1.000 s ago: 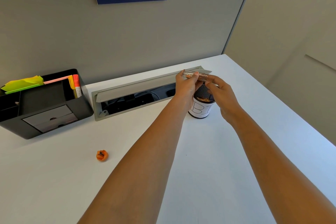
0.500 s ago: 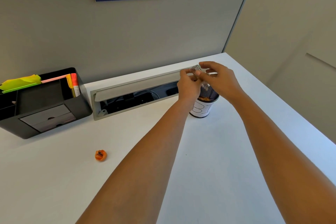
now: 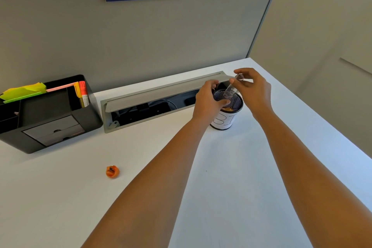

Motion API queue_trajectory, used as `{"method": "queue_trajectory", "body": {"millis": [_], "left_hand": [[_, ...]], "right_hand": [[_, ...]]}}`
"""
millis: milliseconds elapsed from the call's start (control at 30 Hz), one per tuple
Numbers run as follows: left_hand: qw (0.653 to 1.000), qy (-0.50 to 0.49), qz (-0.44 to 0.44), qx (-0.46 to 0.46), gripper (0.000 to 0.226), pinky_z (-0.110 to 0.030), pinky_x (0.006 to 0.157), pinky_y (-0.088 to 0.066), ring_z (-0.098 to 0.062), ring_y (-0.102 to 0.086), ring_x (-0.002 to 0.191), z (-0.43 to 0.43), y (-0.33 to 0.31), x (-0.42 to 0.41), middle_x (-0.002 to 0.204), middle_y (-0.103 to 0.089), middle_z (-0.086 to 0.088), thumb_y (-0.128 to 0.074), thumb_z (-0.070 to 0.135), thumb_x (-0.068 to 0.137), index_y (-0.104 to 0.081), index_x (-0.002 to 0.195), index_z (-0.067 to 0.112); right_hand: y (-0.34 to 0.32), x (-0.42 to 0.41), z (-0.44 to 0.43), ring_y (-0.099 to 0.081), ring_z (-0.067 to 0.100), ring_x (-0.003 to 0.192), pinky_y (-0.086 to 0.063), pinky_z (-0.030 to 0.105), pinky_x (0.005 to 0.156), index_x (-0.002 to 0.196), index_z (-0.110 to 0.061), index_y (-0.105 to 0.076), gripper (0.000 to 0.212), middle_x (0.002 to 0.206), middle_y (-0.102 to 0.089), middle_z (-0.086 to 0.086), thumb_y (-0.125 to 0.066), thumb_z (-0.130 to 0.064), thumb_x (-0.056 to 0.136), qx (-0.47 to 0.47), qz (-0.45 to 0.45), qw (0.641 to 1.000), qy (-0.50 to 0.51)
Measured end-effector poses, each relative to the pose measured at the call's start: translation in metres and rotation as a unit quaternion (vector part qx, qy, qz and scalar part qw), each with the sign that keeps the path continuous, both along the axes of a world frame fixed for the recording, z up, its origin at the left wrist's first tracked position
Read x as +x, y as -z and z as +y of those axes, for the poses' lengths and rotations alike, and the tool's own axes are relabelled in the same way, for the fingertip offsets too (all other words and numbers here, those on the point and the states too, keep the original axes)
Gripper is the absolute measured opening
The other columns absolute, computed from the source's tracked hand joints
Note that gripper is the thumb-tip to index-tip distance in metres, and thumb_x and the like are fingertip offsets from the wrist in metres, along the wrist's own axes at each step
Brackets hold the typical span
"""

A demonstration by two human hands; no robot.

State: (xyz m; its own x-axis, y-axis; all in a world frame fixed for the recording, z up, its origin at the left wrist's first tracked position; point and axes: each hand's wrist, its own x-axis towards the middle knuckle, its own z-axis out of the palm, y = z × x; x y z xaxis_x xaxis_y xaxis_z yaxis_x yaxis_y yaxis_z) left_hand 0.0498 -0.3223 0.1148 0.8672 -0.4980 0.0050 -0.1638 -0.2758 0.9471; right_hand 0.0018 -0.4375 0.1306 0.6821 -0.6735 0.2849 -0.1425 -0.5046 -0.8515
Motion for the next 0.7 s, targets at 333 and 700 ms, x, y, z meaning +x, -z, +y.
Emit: {"method": "queue_trajectory", "body": {"millis": [333,700], "left_hand": [[0.99,0.048,-0.056,0.12,0.086,-0.035,0.112,-0.027,-0.024,-0.028,0.141,0.003,0.018,-0.007,0.152,-0.032,-0.007,-0.076,0.014,0.074,-0.029,0.145,0.012],[0.988,0.046,-0.077,0.122,0.076,-0.032,0.112,-0.028,-0.023,-0.03,0.139,0.004,0.02,-0.006,0.15,-0.034,-0.006,-0.072,0.015,0.079,-0.032,0.143,0.011]], "right_hand": [[0.013,-0.012,0.001,-0.06,0.01,0.074,-0.043,-0.001,0.066,0.097,-0.015,-0.069,0.025,0.082,-0.065,-0.001,-0.076,-0.016,0.073,-0.075,0.046,0.996,-0.015],[0.009,-0.015,0.004,-0.059,0.006,0.076,-0.04,-0.003,0.06,0.1,-0.016,-0.069,0.029,0.088,-0.067,0.0,-0.074,-0.027,0.075,-0.066,0.062,0.996,0.005]]}}
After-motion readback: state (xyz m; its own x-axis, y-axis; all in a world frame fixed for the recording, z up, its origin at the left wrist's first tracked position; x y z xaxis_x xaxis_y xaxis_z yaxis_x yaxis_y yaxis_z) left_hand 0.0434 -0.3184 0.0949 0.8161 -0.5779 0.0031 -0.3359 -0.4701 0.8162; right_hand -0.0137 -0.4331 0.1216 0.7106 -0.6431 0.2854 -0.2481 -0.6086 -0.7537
